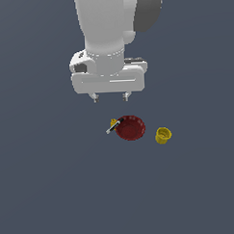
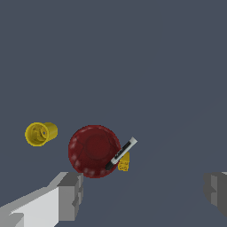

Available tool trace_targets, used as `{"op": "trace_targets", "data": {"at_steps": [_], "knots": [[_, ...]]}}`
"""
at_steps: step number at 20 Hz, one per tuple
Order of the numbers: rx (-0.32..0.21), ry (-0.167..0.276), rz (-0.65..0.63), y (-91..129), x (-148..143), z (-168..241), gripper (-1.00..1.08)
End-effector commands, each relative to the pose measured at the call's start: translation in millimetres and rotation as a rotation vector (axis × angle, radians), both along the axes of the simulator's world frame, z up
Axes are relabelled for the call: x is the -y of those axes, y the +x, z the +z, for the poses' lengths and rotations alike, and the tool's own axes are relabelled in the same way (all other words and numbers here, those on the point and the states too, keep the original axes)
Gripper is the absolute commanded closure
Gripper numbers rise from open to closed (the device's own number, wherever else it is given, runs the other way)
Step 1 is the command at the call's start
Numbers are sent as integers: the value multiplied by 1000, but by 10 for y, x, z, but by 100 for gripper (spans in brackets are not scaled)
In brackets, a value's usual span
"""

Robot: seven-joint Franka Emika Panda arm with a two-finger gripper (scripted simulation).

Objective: Pick up a designated object from a clutter of objects.

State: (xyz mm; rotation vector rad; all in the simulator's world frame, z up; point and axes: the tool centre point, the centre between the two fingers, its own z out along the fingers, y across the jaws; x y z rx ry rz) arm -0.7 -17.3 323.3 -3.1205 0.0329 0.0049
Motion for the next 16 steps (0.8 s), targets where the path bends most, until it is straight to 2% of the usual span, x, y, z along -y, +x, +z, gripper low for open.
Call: {"op": "trace_targets", "data": {"at_steps": [1,10,16], "knots": [[0,0,0,0,0,0,-92],[32,-18,15,6,140,124,-92],[30,-18,11,24,93,79,-92]]}}
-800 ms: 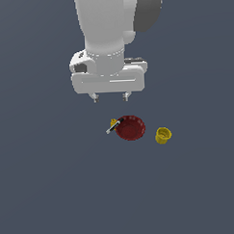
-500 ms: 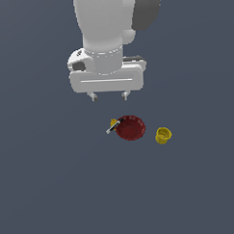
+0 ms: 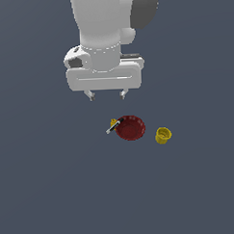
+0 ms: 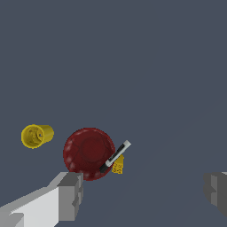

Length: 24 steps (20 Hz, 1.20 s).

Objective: Pick up a designated object from a clutter of objects.

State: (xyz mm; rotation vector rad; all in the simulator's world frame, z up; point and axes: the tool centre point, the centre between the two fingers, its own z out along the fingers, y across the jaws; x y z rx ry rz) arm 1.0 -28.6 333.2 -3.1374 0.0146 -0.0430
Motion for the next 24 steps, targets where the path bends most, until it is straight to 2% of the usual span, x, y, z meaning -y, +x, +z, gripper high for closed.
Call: {"op": "trace_targets", "data": {"at_steps": [1,11,18,24], "knots": [[-1,-1,-3,16,-40,-39,-92],[-6,-11,-44,161,-476,-452,-92],[-10,-18,-93,241,-1058,-986,-92],[-14,-17,-138,205,-1618,-1493,-92]]}}
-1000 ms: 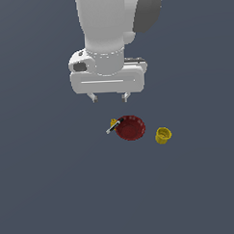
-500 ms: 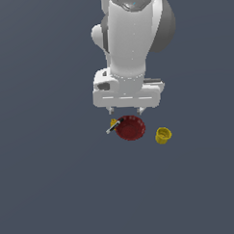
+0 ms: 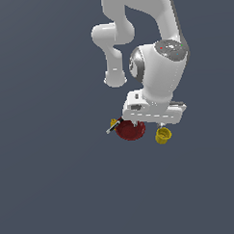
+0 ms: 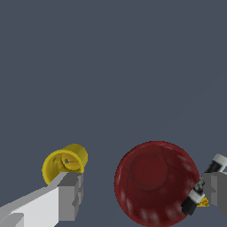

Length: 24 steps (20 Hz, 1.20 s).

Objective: Pick up a designated object from a clutter of objects.

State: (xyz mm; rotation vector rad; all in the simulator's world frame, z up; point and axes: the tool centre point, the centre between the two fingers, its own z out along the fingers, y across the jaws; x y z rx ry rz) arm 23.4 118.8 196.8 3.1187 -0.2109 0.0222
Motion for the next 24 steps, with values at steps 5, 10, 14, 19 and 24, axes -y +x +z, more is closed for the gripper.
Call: {"op": "trace_targets", "data": {"at_steps": [5,10,14,19,24], "knots": [[-4,6,-45,-117,-566,-513,-92],[-8,12,-69,-226,-864,-786,-92],[-11,15,-82,-294,-1014,-925,-92],[-12,17,-88,-334,-1095,-1000,-92],[-13,17,-86,-335,-1089,-1025,-92]]}}
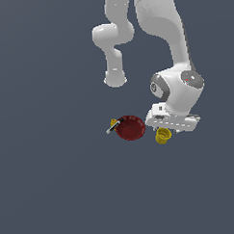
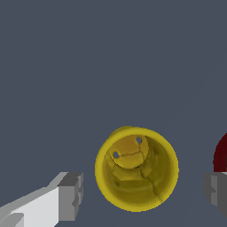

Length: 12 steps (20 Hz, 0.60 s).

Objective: Pick up a designated object from a clutter of objects.

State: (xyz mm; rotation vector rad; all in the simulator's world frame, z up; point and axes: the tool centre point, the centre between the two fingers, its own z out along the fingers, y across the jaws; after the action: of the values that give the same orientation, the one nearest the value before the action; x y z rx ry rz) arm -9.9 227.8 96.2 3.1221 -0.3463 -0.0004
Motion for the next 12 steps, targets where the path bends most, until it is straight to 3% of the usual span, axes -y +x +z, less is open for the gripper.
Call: {"op": "trace_targets", "data": {"at_steps": [1,12], "knots": [[0,0,0,-3,0,-42,-92],[0,0,-2,-9,-4,-474,-92]]}}
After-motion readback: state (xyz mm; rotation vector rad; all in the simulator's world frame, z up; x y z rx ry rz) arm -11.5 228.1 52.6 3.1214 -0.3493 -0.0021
